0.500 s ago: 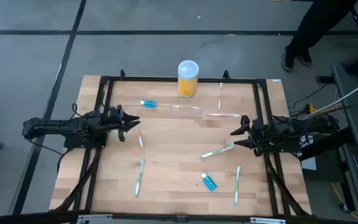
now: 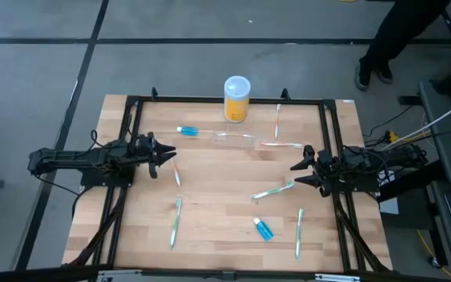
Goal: Pick & Place toothbrushing station
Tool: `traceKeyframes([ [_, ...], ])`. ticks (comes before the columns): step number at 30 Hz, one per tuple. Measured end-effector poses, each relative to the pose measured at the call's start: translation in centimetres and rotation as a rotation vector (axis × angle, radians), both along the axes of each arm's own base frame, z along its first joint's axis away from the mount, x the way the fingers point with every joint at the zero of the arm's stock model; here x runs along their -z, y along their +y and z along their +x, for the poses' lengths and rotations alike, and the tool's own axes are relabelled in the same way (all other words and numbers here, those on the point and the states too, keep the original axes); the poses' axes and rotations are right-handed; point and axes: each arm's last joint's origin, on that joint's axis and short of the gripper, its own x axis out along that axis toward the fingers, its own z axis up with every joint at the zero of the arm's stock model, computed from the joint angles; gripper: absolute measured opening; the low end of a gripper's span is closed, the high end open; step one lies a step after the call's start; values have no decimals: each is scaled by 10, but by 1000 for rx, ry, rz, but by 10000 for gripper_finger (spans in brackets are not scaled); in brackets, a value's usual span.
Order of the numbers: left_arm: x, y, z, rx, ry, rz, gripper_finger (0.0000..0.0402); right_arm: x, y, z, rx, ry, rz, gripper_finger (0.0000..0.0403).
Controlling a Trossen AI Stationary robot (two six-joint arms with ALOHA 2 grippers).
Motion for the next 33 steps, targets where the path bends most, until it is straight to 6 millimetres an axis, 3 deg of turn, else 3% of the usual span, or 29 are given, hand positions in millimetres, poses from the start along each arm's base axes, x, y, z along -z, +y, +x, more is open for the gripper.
traceKeyframes([
  [21,0,0,0,0,0,0,106,0,0,0,2,-3,-4,220],
  [24,0,0,0,0,0,0,106,-6,-3,1,112,-72,-44,220],
  [30,0,0,0,0,0,0,106,-22,-8,1,263,-200,249,220],
  [33,0,0,0,0,0,0,106,-25,-12,2,390,-228,521,220],
])
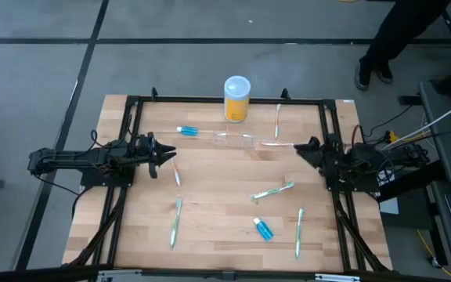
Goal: Pick & Place toothbrushing station
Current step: Put the top blue mouthwash into the transparent organizer
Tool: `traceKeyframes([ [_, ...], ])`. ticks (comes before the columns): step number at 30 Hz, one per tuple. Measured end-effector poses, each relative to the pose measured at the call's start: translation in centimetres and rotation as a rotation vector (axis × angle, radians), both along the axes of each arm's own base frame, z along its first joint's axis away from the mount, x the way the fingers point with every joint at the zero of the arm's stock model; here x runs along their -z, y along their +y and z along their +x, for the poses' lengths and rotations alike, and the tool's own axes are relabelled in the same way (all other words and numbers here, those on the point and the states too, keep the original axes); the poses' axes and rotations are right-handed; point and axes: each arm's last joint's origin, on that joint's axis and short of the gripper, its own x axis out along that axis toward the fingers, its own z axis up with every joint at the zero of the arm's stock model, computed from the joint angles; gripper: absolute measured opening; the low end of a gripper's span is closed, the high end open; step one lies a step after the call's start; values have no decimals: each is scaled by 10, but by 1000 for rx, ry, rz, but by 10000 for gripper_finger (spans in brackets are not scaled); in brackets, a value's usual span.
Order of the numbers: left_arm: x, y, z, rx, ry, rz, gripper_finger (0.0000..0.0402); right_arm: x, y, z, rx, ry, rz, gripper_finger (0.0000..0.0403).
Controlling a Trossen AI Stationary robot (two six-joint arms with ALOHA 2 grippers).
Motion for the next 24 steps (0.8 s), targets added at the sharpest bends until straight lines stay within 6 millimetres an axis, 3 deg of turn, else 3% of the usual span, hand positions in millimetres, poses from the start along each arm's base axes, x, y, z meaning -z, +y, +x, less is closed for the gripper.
traceKeyframes([
  [3,0,0,0,0,0,0,106,6,-2,4,50,0,291,220],
  [7,0,0,0,0,0,0,106,15,5,14,-119,64,531,220],
  [11,0,0,0,0,0,0,106,17,10,23,-202,109,539,220],
  [16,0,0,0,0,0,0,106,18,7,32,-41,65,518,220],
  [21,-1,2,-1,-69,4,47,106,27,9,40,26,84,654,220],
  [24,-12,4,-1,-144,-161,-85,106,21,11,45,8,1,678,220],
])
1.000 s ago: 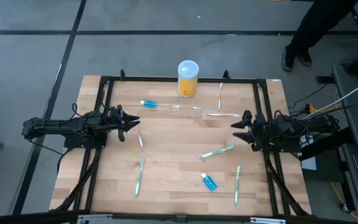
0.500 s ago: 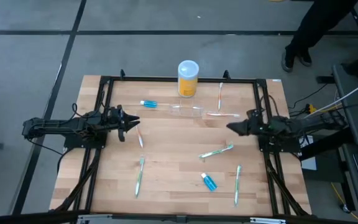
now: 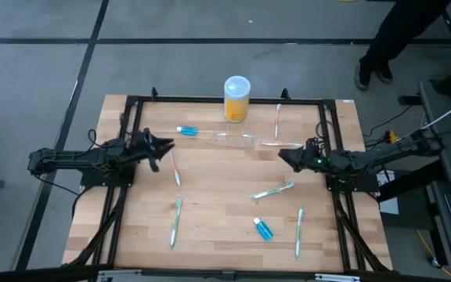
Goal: Pick & Place toothbrushing station
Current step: Put the top blue mouthwash into the transparent organizer
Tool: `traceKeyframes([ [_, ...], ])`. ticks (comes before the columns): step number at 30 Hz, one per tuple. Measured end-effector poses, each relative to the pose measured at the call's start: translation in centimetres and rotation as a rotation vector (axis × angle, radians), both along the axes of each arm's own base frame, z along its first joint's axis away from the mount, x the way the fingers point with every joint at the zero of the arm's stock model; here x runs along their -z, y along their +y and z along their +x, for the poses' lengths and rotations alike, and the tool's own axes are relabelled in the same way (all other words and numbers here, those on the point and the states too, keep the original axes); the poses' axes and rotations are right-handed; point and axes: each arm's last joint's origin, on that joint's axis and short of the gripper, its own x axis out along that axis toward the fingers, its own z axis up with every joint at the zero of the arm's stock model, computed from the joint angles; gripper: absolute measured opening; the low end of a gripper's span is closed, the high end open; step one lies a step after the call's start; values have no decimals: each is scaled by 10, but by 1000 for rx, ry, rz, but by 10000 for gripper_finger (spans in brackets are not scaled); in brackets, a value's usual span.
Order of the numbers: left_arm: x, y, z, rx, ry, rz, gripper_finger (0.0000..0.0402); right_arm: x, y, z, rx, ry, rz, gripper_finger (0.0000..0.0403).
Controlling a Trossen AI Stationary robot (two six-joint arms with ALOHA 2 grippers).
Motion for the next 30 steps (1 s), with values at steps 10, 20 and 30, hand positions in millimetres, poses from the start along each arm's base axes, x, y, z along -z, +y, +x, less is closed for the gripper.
traceKeyframes([
  [10,-34,3,-11,10,-636,-519,106,-129,3,-12,311,-664,-758,220],
  [20,-93,-10,-22,398,-655,-227,106,-235,12,9,67,-347,-1065,220],
  [30,-167,6,3,-261,432,-61,106,-299,-4,-32,-138,234,-936,220],
])
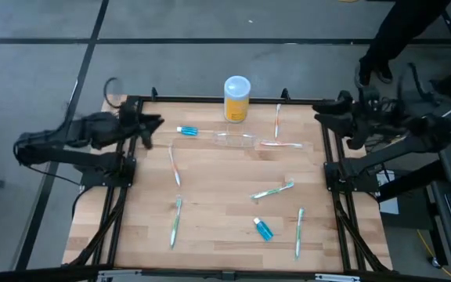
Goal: Pick & Place toothbrushing station
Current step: Put the top blue mouthwash into the transparent organizer
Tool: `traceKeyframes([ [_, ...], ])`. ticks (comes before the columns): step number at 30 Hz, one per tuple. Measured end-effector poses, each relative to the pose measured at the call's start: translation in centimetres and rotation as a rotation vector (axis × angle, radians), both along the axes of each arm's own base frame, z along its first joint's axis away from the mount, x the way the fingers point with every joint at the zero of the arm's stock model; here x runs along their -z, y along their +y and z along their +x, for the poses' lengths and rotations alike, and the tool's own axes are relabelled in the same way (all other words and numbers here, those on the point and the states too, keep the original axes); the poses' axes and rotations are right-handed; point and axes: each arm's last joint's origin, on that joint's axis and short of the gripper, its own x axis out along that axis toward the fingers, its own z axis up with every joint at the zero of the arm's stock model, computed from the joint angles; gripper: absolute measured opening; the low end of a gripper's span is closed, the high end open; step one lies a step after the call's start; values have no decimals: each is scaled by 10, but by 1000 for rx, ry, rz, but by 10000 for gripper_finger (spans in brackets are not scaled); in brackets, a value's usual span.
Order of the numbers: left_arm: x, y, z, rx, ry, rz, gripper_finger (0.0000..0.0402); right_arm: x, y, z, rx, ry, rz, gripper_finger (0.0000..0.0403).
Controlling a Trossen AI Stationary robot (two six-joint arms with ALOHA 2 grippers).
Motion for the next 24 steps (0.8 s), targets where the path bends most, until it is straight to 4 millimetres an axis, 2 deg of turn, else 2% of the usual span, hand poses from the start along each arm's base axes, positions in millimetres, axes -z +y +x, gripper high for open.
traceKeyframes([
  [3,-3,7,11,-241,256,-63,104,6,-1,-5,0,100,44,220],
  [6,6,13,29,-316,435,-141,104,14,0,-3,-11,184,71,220],
  [8,19,16,42,-315,531,-258,104,17,1,0,-20,212,72,220],
  [10,37,20,51,-316,607,-491,104,17,2,4,-26,217,74,220],
  [13,69,18,55,-415,744,-678,106,20,6,12,-52,239,84,220],
  [18,106,5,58,-580,608,-806,131,23,14,21,-115,274,69,220],
  [24,124,0,66,-734,340,-876,210,22,18,22,-148,270,59,220],
])
